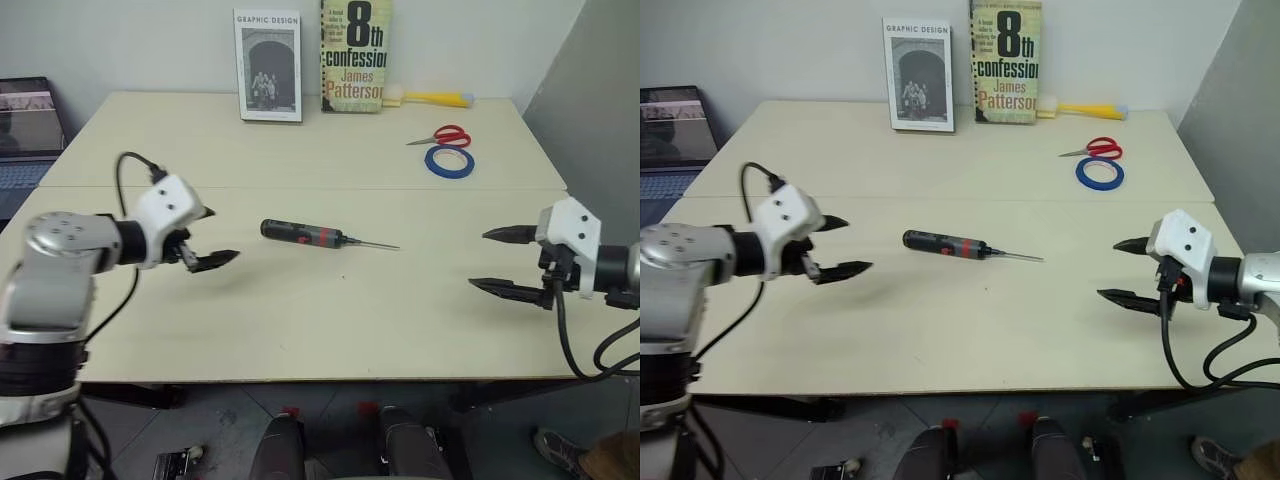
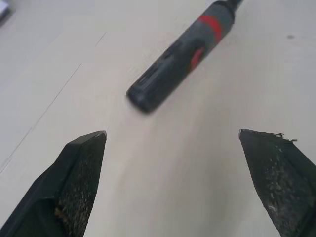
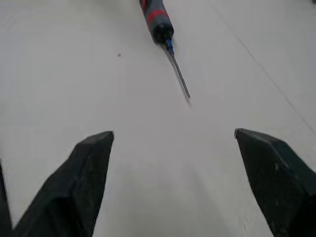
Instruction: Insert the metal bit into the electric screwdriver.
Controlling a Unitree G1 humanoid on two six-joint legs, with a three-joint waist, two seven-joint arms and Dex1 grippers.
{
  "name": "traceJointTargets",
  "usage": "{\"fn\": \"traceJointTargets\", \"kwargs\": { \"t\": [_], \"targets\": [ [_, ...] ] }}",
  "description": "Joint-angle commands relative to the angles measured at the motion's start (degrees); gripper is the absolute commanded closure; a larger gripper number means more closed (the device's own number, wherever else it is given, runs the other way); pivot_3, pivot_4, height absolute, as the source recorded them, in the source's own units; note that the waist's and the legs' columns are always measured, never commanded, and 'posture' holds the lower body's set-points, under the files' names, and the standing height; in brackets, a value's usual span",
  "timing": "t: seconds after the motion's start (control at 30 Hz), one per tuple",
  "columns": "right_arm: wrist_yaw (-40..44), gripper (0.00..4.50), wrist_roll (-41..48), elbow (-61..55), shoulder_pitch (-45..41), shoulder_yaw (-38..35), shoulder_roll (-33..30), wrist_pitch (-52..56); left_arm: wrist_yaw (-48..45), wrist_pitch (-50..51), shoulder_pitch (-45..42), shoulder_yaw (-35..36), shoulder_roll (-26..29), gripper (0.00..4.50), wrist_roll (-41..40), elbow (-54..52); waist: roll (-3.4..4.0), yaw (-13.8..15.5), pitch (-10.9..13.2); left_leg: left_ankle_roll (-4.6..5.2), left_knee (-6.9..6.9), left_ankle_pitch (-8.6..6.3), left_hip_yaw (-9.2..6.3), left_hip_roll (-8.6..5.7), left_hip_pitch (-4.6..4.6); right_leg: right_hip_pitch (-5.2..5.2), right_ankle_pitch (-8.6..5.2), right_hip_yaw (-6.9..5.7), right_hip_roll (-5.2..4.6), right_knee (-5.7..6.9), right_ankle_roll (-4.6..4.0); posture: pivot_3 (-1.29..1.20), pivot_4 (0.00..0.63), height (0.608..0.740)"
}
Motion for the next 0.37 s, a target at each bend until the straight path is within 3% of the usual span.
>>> {"fn": "traceJointTargets", "kwargs": {
  "t": [0.03,0.37],
  "targets": [
    [4.04,0.02,4.34,-2.13,1.74,-6.46,-3.04,1.03,-5.32,-1.29,2.89,3.99,6.72,0.0,-3.64,-0.19,0.0,0.08,0.0,0.0,0.0,0.0,0.02,0.0,0.01,0.01,-0.01,0.02,-0.01,-0.01,-0.03,0.0,0.15,0.74],
    [9.57,0.02,5.82,-3.03,7.01,-13.48,-8.07,1.18,-8.71,-1.3,6.84,4.58,11.59,0.0,-9.43,-1.56,-0.01,0.19,0.0,0.0,0.01,0.0,0.07,0.04,0.04,-0.02,-0.01,0.01,-0.01,0.04,-0.12,0.0,0.15,0.74]
  ]
}}
